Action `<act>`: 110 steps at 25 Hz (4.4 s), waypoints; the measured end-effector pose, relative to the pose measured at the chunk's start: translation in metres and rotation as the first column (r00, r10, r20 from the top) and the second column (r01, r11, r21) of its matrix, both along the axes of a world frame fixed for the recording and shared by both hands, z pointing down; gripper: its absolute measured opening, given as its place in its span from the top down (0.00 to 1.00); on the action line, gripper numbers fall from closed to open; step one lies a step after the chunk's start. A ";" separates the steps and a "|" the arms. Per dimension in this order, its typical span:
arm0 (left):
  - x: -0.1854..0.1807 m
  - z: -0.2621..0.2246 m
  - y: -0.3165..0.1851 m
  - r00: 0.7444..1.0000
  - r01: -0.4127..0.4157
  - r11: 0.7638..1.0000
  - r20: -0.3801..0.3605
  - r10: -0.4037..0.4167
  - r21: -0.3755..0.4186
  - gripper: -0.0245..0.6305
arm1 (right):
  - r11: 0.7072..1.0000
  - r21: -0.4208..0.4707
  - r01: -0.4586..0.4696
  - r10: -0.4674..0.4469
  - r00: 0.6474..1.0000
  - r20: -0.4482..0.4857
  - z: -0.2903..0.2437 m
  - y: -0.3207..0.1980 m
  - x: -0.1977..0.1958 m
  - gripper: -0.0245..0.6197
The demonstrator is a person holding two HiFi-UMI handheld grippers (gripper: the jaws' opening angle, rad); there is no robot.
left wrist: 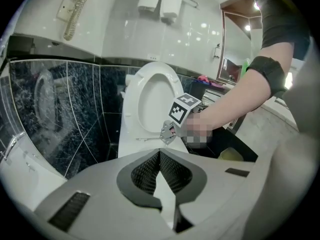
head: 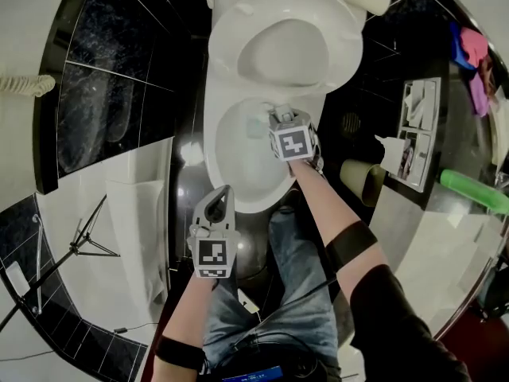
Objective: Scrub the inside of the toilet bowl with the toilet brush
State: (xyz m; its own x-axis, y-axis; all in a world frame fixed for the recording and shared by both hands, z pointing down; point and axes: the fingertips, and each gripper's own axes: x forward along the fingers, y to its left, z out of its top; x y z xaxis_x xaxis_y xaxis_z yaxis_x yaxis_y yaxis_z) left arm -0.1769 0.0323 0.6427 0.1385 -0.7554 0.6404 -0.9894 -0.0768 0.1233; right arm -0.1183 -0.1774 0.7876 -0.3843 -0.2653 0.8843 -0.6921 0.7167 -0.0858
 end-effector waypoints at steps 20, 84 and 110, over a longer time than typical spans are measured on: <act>0.031 -0.025 -0.004 0.999 -0.042 0.999 -0.030 0.042 0.012 0.96 | 0.990 -0.141 -0.023 -0.001 0.985 -0.172 -0.002 0.083 0.114 0.67; 0.031 -0.011 -0.008 0.998 0.034 0.999 -0.060 -0.035 -0.028 0.96 | 0.954 -0.127 -0.272 0.269 0.962 -0.043 0.009 -0.002 0.080 0.68; 0.018 -0.047 0.055 0.998 0.024 1.000 -0.050 -0.024 -0.001 0.96 | 0.945 -0.326 0.008 -0.078 0.976 -0.203 0.004 0.226 0.111 0.68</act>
State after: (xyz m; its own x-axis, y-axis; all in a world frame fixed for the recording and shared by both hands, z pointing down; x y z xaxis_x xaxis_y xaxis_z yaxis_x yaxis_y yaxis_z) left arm -0.1593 0.0872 0.5962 0.1524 -0.7586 0.6335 -0.9835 -0.0533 0.1729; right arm -0.0071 0.0483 0.7915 -0.1847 0.0597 0.9810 -0.6886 0.7044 -0.1725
